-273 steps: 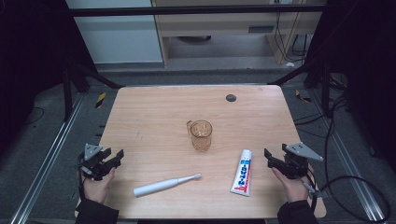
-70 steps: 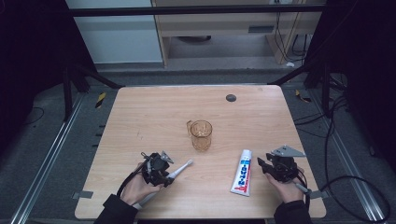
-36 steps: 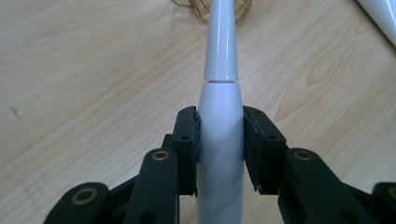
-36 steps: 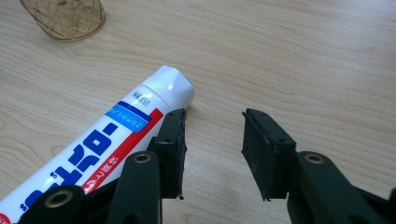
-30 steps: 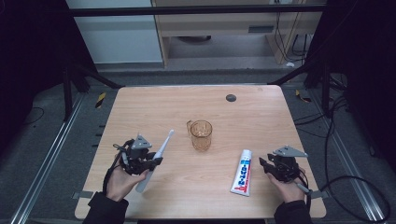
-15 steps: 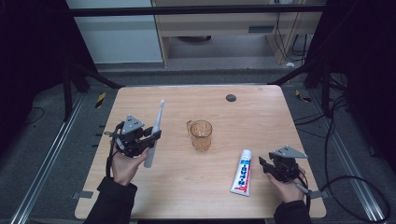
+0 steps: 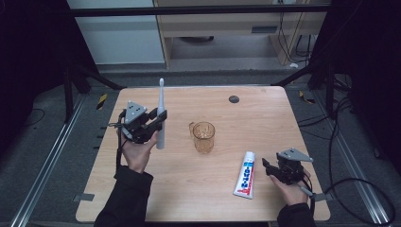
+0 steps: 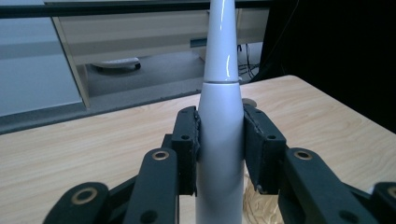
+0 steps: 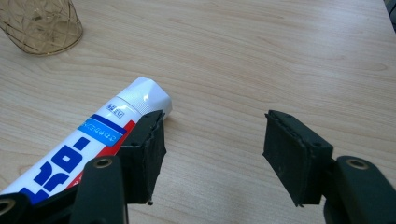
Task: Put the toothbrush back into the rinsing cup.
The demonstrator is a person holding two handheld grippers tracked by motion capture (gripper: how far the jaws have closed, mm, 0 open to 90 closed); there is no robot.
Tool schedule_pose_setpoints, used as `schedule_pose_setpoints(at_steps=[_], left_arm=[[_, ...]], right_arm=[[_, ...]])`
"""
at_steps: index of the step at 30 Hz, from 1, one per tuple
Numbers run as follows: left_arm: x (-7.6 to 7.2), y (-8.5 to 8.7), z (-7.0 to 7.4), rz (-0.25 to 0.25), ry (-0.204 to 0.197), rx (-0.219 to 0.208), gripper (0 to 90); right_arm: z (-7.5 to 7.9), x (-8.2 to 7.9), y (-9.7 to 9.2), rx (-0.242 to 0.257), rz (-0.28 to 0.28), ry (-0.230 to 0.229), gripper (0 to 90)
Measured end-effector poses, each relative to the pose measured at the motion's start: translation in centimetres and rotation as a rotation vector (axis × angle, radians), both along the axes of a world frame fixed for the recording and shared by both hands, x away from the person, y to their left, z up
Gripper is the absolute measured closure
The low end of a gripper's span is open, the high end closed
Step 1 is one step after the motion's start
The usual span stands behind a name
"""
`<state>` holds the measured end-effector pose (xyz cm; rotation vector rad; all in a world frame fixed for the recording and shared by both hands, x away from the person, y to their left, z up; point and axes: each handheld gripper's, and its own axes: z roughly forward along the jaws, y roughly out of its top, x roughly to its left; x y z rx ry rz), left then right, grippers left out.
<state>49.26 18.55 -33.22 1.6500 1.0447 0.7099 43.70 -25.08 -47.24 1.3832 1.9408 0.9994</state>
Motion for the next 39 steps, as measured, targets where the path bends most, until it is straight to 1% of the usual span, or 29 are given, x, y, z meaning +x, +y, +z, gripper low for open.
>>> schedule_pose_setpoints(at_steps=[3, 6, 7, 8, 10, 12, 13, 16, 17, 18, 20, 22, 23, 25, 26, 27, 29, 32, 35, 39], left_arm=[[0.7, -1.3, 0.0, 0.001, -0.024, -0.007, 66.8], [1.0, -2.0, -0.1, -0.001, -0.03, -0.004, 66.9], [1.4, -2.8, -0.2, -0.003, -0.039, -0.009, 66.8], [1.4, -2.8, -0.2, -0.003, -0.039, -0.009, 66.8], [1.8, -3.8, -0.3, -0.006, -0.054, -0.016, 66.8], [2.0, -4.1, -0.3, -0.009, -0.058, -0.018, 66.8], [2.3, -4.5, -0.3, -0.012, -0.065, -0.028, 66.8], [2.7, -4.8, -0.2, -0.013, -0.068, -0.04, 66.8], [3.0, -5.0, -0.1, -0.011, -0.073, -0.057, 66.8], [3.0, -5.0, -0.1, -0.011, -0.073, -0.057, 66.8], [3.4, -5.1, -0.1, -0.009, -0.078, -0.087, 66.8], [3.8, -5.3, 0.0, -0.014, -0.08, -0.103, 66.9], [3.8, -5.3, 0.0, -0.014, -0.08, -0.103, 66.8], [4.2, -5.4, -0.1, -0.011, -0.089, -0.12, 66.8], [4.2, -5.4, -0.1, -0.011, -0.089, -0.12, 66.8], [4.5, -5.6, -0.1, -0.012, -0.094, -0.131, 66.9], [4.7, -5.9, -0.1, -0.014, -0.1, -0.139, 66.8], [4.8, -6.2, -0.1, -0.017, -0.103, -0.141, 66.9], [5.0, -7.0, -0.3, -0.025, -0.11, -0.14, 66.9], [5.2, -7.6, -0.4, -0.035, -0.108, -0.137, 66.8]], right_arm=[[-0.1, 0.0, 0.0, -0.007, -0.001, -0.009, 36.2], [-0.2, 0.1, -0.1, -0.012, 0.0, -0.016, 34.6], [-0.2, 0.1, -0.1, -0.009, -0.001, -0.015, 34.3], [-0.2, 0.1, -0.1, -0.009, -0.001, -0.015, 34.3], [-0.3, 0.1, -0.1, -0.006, -0.004, -0.014, 33.0], [-0.4, 0.1, -0.1, -0.008, -0.006, -0.013, 32.6], [-0.4, 0.2, -0.1, -0.012, -0.006, -0.015, 32.1], [-0.5, 0.2, -0.1, -0.012, -0.006, -0.015, 31.8], [-0.5, 0.2, -0.2, -0.01, -0.006, -0.016, 31.5], [-0.5, 0.2, -0.2, -0.01, -0.006, -0.016, 31.5], [-0.5, 0.2, -0.2, -0.011, -0.008, -0.017, 31.3], [-0.5, 0.2, -0.1, -0.013, -0.006, -0.019, 31.0], [-0.5, 0.2, -0.1, -0.016, -0.006, -0.019, 30.8], [-0.5, 0.2, -0.2, -0.019, -0.006, -0.021, 30.2], [-0.5, 0.2, -0.2, -0.018, -0.007, -0.021, 30.0], [-0.5, 0.3, -0.2, -0.019, -0.008, -0.021, 29.9], [-0.6, 0.3, -0.3, -0.024, -0.008, -0.021, 29.7], [-0.6, 0.3, -0.3, -0.024, -0.007, -0.021, 29.5], [-0.6, 0.3, -0.3, -0.028, -0.005, -0.022, 29.2], [-0.6, 0.3, -0.2, -0.02, -0.007, -0.019, 28.8]])
